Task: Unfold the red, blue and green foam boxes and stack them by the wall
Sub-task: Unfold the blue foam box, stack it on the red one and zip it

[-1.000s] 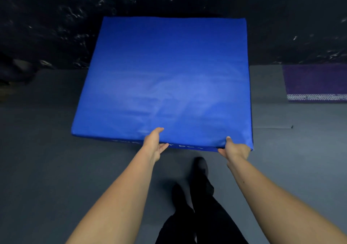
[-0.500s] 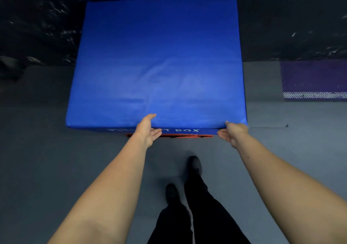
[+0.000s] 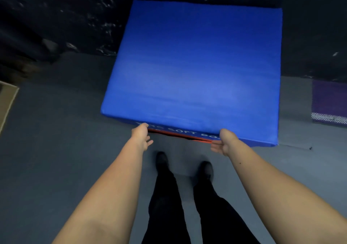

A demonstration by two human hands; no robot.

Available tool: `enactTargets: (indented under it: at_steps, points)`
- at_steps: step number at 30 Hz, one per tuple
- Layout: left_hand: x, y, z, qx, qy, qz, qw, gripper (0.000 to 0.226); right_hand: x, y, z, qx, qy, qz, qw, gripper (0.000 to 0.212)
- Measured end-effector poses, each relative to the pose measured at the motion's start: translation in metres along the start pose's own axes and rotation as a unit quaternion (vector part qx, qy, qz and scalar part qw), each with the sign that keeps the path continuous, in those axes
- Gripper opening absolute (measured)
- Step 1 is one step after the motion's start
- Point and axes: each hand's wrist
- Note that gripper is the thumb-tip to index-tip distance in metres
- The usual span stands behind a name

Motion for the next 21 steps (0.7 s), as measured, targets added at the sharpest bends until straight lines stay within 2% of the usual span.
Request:
enactTargets:
  at_steps: [6,10,14,16,17,19,21]
  points:
    - [0.035,0.038,-0.071,-0.021,0.072,0.051,0.996,0.08,0.001,-0.002,0.097,0.057,-0.047,0.028,0.997,0.049]
    - [0.068,0.069,-0.112,-0.009,0.102,0.092,0.991,0.078,0.016,0.006,0.151,0.127,-0.063,0.041,0.989,0.058]
    - [0.105,0.096,-0.147,0.001,0.072,0.081,0.994,0.075,0.035,0.007,0.188,0.203,-0.029,-0.022,0.979,0.059]
    - [0.124,0.104,-0.154,0.008,0.032,0.057,0.998,0.067,0.046,0.006,0.194,0.226,0.017,-0.057,0.972,0.056]
    - [0.129,0.107,-0.152,0.016,0.015,0.056,0.998,0.055,0.051,0.007,0.194,0.234,0.034,-0.068,0.969,0.056]
    - [0.134,0.112,-0.145,0.03,0.014,0.071,0.997,0.026,0.05,0.005,0.195,0.242,0.058,-0.079,0.965,0.06]
    - [0.136,0.118,-0.139,0.024,0.008,0.086,0.996,0.017,0.047,-0.002,0.198,0.251,0.086,-0.094,0.96,0.061]
Point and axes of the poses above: each hand's wrist, its own x-axis towards the middle knuckle, its own z-axis out of the palm, y = z × x, and after that the axes turned 10 degrees about -y, right-handed
